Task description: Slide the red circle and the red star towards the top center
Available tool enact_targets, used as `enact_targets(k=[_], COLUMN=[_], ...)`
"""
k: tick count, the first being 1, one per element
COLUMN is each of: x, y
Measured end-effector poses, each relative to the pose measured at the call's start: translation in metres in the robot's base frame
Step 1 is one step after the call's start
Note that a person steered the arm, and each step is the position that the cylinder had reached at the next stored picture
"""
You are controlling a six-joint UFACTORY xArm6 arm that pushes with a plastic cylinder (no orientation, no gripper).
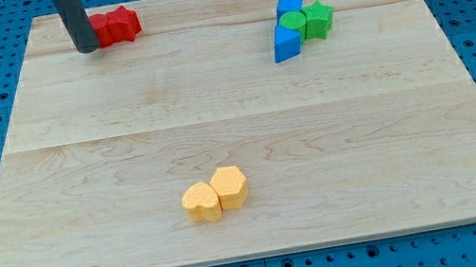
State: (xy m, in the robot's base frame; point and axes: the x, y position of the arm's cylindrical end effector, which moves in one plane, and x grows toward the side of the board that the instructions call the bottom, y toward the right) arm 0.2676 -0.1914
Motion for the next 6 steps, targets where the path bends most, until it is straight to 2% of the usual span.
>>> enact_targets(k=[3, 6], x=[-0.04, -0.034], y=[-0.035, 0.044])
